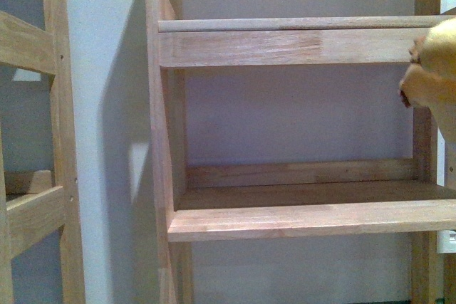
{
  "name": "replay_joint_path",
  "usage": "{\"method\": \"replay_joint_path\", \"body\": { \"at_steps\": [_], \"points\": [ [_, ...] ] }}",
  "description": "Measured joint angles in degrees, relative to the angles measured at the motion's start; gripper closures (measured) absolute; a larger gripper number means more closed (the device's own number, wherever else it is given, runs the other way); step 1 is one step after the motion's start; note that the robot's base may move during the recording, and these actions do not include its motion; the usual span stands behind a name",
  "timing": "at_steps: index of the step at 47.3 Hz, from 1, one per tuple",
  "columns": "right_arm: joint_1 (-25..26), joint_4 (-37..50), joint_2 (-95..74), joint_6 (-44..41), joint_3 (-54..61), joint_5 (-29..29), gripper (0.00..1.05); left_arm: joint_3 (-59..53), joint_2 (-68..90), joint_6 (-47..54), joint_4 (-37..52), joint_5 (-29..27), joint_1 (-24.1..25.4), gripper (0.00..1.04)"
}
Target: Put away toys
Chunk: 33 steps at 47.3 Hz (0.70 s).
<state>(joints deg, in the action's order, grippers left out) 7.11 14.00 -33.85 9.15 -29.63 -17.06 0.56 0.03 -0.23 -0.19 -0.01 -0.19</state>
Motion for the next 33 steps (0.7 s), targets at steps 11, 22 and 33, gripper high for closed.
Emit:
{"method": "replay_joint_path", "body": {
  "at_steps": [11,22,33],
  "points": [
    [-6.2,-0.3,-15.2,-1.5,-15.8,4.1,0.97,0.0,0.0,0.0,0.0,0.0,0.0,0.06],
    [-15.0,-4.5,-30.2,-4.0,-36.7,9.1,0.97,0.0,0.0,0.0,0.0,0.0,0.0,0.06],
    [-23.2,-12.1,-45.1,-6.8,-61.2,13.1,0.97,0.0,0.0,0.0,0.0,0.0,0.0,0.06]
  ]
}}
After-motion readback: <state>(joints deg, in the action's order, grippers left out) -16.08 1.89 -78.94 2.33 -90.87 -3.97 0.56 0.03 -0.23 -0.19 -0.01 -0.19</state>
